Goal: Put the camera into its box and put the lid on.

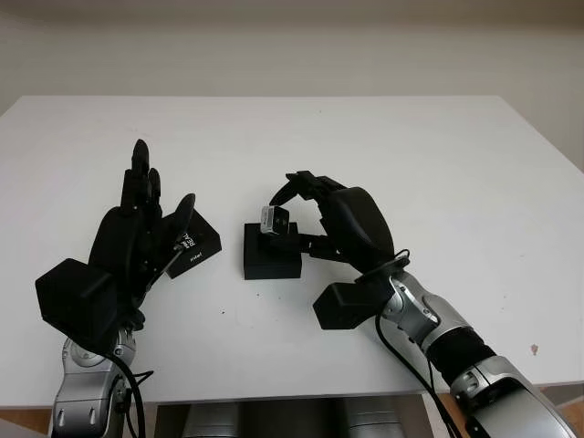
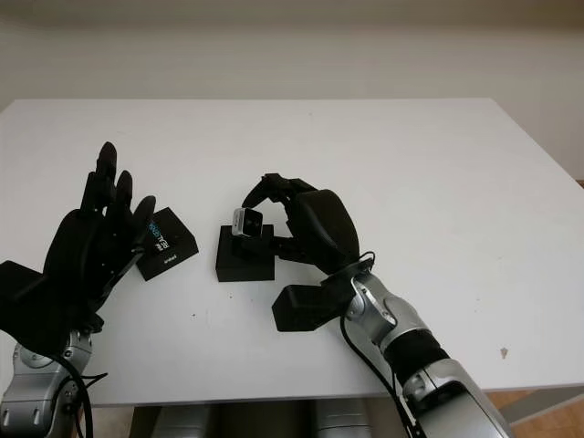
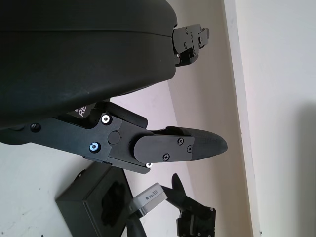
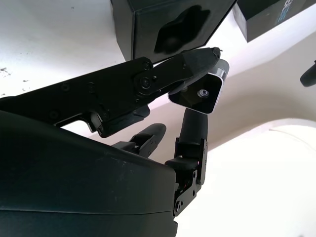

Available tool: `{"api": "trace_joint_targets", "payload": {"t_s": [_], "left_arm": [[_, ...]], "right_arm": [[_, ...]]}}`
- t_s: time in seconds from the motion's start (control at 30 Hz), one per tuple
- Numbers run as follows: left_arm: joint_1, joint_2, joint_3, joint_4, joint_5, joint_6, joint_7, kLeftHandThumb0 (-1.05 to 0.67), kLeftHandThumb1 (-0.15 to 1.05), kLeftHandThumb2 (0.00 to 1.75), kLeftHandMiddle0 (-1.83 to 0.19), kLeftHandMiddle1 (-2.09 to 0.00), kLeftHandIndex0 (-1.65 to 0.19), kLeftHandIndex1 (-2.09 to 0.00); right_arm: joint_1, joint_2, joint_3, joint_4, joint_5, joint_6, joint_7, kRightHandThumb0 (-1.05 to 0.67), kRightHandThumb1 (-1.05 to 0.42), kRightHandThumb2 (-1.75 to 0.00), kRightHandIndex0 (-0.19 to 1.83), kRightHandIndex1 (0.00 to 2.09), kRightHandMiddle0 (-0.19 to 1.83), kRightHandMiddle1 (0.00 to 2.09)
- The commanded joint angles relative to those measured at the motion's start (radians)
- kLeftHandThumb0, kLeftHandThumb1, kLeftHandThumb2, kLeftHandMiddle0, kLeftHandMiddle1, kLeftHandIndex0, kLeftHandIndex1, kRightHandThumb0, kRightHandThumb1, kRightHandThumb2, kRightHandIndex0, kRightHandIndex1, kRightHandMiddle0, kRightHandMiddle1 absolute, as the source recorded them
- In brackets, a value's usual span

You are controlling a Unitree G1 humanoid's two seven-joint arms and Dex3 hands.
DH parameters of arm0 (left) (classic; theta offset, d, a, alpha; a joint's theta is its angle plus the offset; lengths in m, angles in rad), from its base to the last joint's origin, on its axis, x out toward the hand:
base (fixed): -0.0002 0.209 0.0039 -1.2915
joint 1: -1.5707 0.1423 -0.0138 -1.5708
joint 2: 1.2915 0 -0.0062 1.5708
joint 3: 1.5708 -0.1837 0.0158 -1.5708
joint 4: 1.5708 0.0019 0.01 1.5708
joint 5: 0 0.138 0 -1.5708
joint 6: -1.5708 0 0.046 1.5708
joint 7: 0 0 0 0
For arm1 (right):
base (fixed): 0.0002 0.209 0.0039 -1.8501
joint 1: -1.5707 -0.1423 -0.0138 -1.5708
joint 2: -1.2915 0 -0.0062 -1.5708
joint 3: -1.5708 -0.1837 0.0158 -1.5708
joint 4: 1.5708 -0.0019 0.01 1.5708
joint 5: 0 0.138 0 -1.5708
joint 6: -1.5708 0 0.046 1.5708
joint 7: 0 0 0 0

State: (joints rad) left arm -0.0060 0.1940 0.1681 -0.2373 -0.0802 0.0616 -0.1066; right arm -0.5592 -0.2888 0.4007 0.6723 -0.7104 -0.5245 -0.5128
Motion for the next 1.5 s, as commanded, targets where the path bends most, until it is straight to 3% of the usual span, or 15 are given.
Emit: {"api": "trace_joint_targets", "payload": {"t_s": [0.0, 0.4, 0.97, 1.17, 1.47], "left_arm": [[-0.006, -0.005, -0.002, 0.002, -0.002, -0.008, 0.004, -0.58, 1.05, 0.39, 0.18, -0.05, 0.19, -0.03], [-0.001, -0.013, -0.012, 0.004, 0.009, -0.015, 0.011, -0.58, 1.05, 0.39, 0.17, -0.05, 0.19, -0.03], [-0.002, -0.035, -0.017, 0.005, 0.012, -0.013, 0.021, -0.58, 1.05, 0.38, 0.17, -0.05, 0.19, -0.03], [0.006, -0.041, -0.020, 0.001, 0.023, -0.011, 0.030, -0.59, 1.05, 0.38, 0.16, -0.06, 0.18, -0.03], [0.019, -0.051, -0.027, -0.013, 0.027, -0.011, 0.037, -0.58, 1.05, 0.39, 0.17, -0.05, 0.19, -0.03]], "right_arm": [[-0.015, 0.000, -0.016, -0.046, 0.013, 0.016, 0.024, -0.48, -1.04, -0.06, 0.44, 0.34, 0.40, 1.53], [0.003, -0.017, -0.018, -0.297, -0.019, 0.215, 0.276, -0.49, -1.05, -0.07, 0.39, 0.34, 0.40, 1.53], [-0.048, -0.040, -0.016, -0.455, -0.060, 0.360, 0.554, -0.45, -1.04, -0.09, 0.46, 0.32, 0.43, 1.58], [-0.044, -0.041, -0.009, -0.492, -0.088, 0.433, 0.612, -0.44, -1.05, -0.08, 0.49, 0.31, 0.44, 1.64], [-0.034, -0.036, -0.002, -0.521, -0.114, 0.492, 0.647, -0.44, -1.05, -0.08, 0.54, 0.38, 0.37, 1.96]]}}
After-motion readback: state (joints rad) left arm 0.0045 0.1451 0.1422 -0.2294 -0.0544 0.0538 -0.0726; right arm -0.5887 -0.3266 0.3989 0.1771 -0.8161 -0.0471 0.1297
